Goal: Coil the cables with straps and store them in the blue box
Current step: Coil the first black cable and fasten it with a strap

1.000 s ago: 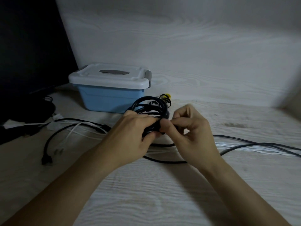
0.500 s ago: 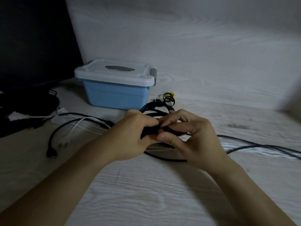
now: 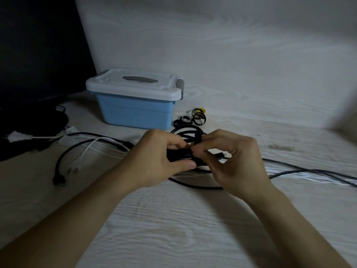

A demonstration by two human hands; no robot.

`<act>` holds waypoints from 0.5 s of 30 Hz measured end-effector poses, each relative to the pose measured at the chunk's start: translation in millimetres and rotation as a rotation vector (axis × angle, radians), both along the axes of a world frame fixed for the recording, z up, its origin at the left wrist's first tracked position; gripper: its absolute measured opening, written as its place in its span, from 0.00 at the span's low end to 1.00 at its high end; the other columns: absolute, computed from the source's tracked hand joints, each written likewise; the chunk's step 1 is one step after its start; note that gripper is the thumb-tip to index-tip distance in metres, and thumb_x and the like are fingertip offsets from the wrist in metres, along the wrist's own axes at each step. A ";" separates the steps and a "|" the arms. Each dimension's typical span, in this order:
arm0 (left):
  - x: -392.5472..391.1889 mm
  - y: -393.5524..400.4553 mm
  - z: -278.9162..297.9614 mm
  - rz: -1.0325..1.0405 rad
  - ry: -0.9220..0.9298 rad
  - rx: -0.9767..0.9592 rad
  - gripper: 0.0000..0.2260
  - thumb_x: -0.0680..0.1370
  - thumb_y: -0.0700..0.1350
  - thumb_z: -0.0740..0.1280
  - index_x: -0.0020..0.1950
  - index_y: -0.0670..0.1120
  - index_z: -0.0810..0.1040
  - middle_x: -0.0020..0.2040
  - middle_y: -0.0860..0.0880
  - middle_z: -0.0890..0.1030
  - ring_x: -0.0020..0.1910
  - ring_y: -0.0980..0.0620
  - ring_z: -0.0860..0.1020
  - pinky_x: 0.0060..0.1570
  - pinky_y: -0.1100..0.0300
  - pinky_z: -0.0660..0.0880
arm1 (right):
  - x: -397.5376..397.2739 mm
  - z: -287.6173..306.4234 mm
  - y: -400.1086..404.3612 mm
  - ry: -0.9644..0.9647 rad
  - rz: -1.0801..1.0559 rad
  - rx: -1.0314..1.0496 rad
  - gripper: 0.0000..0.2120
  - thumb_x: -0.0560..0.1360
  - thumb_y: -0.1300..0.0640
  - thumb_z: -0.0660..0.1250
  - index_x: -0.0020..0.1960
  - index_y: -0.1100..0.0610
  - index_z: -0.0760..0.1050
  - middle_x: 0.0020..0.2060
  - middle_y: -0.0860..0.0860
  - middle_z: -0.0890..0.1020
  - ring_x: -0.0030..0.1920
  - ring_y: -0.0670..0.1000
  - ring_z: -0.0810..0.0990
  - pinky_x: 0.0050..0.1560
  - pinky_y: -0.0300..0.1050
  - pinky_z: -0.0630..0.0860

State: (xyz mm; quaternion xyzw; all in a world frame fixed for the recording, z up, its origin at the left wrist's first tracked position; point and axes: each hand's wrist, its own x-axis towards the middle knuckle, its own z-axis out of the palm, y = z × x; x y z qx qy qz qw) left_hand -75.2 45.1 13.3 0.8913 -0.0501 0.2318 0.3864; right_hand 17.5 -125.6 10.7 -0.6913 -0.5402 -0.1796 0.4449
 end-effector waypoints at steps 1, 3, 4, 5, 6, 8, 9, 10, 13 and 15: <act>0.0 0.2 -0.8 0.002 0.002 0.021 0.09 0.68 0.45 0.79 0.43 0.55 0.83 0.36 0.68 0.81 0.40 0.70 0.79 0.43 0.77 0.69 | -0.4 -1.3 0.7 -0.027 -0.003 0.007 0.08 0.71 0.69 0.74 0.44 0.57 0.85 0.42 0.49 0.85 0.42 0.44 0.83 0.43 0.42 0.79; 0.5 0.2 -2.6 0.017 0.015 0.050 0.11 0.68 0.48 0.79 0.40 0.60 0.79 0.35 0.67 0.81 0.40 0.71 0.79 0.52 0.80 0.65 | -0.9 -3.8 1.1 -0.076 -0.007 0.014 0.09 0.71 0.71 0.73 0.46 0.59 0.85 0.42 0.51 0.85 0.42 0.44 0.83 0.42 0.38 0.79; 1.3 0.2 -3.6 0.031 0.025 0.071 0.12 0.68 0.50 0.79 0.39 0.61 0.77 0.36 0.65 0.82 0.41 0.70 0.79 0.59 0.78 0.62 | -1.0 -4.4 1.4 -0.094 -0.008 0.018 0.09 0.71 0.71 0.73 0.47 0.59 0.85 0.42 0.51 0.84 0.43 0.44 0.83 0.42 0.36 0.78; 1.7 -0.1 -4.0 0.049 0.029 0.108 0.12 0.68 0.52 0.78 0.39 0.60 0.74 0.36 0.63 0.82 0.41 0.69 0.79 0.67 0.73 0.58 | -1.2 -4.8 1.8 -0.107 -0.012 0.023 0.09 0.72 0.71 0.73 0.48 0.59 0.85 0.42 0.51 0.84 0.43 0.44 0.82 0.42 0.35 0.78; 1.8 -1.1 -4.2 0.068 0.027 0.152 0.13 0.69 0.53 0.77 0.39 0.59 0.72 0.37 0.61 0.82 0.43 0.67 0.79 0.71 0.68 0.54 | -1.7 -5.2 2.4 -0.111 -0.020 0.024 0.09 0.72 0.70 0.72 0.48 0.59 0.85 0.43 0.51 0.84 0.43 0.44 0.82 0.43 0.34 0.77; 0.9 -3.8 -4.3 0.092 0.037 0.232 0.11 0.71 0.54 0.75 0.44 0.56 0.73 0.43 0.58 0.83 0.50 0.62 0.77 0.71 0.71 0.45 | -3.1 -5.3 4.2 -0.088 -0.033 0.014 0.08 0.74 0.69 0.71 0.49 0.58 0.85 0.43 0.50 0.85 0.44 0.42 0.82 0.44 0.32 0.76; 0.3 -4.9 -5.0 0.095 0.040 0.255 0.11 0.72 0.54 0.74 0.47 0.53 0.75 0.46 0.57 0.83 0.54 0.61 0.74 0.69 0.73 0.42 | -4.0 -5.7 6.0 -0.056 -0.037 0.009 0.08 0.75 0.68 0.71 0.49 0.58 0.85 0.43 0.49 0.85 0.44 0.42 0.83 0.45 0.31 0.76; -0.4 -5.7 -5.4 0.092 0.040 0.271 0.11 0.73 0.53 0.73 0.49 0.51 0.75 0.49 0.58 0.82 0.56 0.60 0.72 0.68 0.74 0.40 | -5.5 -6.1 8.2 -0.004 -0.048 0.008 0.08 0.75 0.67 0.71 0.49 0.57 0.85 0.43 0.48 0.85 0.44 0.41 0.82 0.46 0.30 0.75; -0.9 -5.2 -6.7 0.042 0.041 0.261 0.10 0.75 0.49 0.73 0.49 0.54 0.71 0.49 0.62 0.77 0.57 0.70 0.66 0.65 0.78 0.38 | -10.6 -5.4 13.4 0.210 -0.122 0.001 0.08 0.74 0.67 0.72 0.47 0.55 0.85 0.41 0.44 0.85 0.43 0.37 0.82 0.45 0.26 0.72; -1.7 -2.9 -8.6 -0.001 0.070 0.260 0.11 0.75 0.48 0.72 0.50 0.55 0.70 0.48 0.63 0.76 0.52 0.76 0.60 0.62 0.81 0.36 | -12.7 -3.4 14.3 0.314 -0.156 -0.026 0.08 0.74 0.66 0.72 0.46 0.54 0.84 0.40 0.40 0.84 0.40 0.34 0.81 0.42 0.24 0.72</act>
